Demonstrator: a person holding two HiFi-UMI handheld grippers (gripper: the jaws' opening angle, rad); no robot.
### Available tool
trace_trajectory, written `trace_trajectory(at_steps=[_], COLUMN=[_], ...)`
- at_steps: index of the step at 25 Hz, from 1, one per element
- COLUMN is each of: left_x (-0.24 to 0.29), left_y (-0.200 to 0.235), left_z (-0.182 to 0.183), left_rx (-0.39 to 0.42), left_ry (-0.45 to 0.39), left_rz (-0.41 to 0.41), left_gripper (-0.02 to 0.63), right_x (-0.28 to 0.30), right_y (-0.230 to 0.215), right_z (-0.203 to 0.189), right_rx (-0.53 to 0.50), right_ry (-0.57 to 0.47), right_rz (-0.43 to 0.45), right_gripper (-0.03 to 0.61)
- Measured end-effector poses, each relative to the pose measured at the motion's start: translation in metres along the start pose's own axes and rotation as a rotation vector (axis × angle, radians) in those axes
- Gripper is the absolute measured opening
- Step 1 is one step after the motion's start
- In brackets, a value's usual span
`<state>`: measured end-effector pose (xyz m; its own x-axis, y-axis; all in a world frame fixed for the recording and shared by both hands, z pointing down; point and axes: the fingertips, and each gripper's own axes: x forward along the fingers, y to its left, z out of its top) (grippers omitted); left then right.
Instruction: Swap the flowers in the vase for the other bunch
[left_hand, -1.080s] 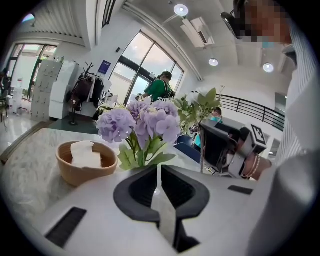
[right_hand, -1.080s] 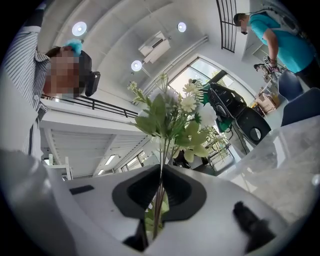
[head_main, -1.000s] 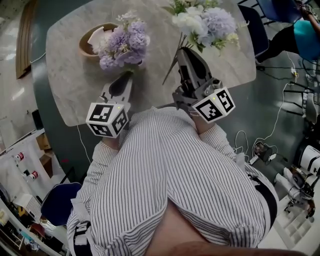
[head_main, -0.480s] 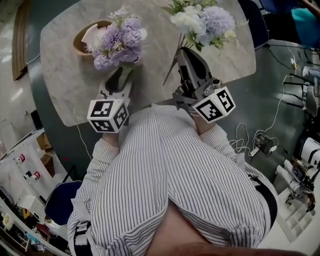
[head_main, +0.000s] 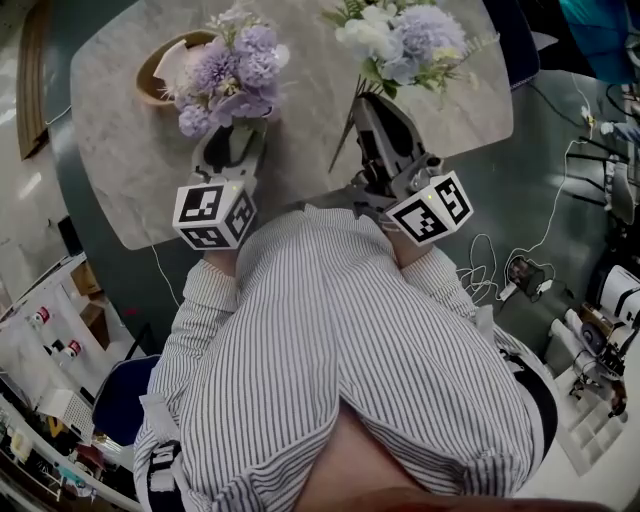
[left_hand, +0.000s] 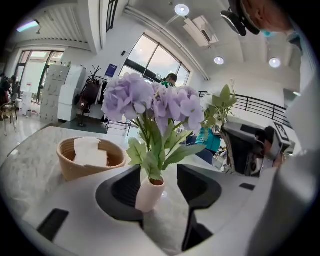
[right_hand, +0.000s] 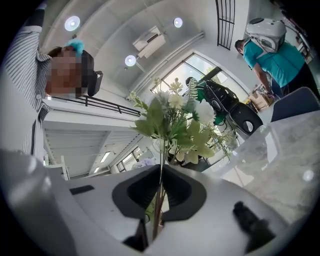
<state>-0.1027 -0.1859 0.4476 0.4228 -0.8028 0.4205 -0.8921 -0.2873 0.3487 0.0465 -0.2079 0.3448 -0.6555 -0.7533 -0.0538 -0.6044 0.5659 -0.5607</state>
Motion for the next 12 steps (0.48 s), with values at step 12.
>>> trace_trajectory(at_steps=[12], left_x=[0.018], left_y=[0.004], left_z=[0.007], left_rx=[0.035], left_ry=[-0.022], left_rz=[0.010], left_gripper=[0.215], right_x=[-0.004], right_y=[-0.002], right_z=[-0.004], right_rx=[0.008], right_ry=[0.015], right_rz=[-0.010], right_gripper=[0.025])
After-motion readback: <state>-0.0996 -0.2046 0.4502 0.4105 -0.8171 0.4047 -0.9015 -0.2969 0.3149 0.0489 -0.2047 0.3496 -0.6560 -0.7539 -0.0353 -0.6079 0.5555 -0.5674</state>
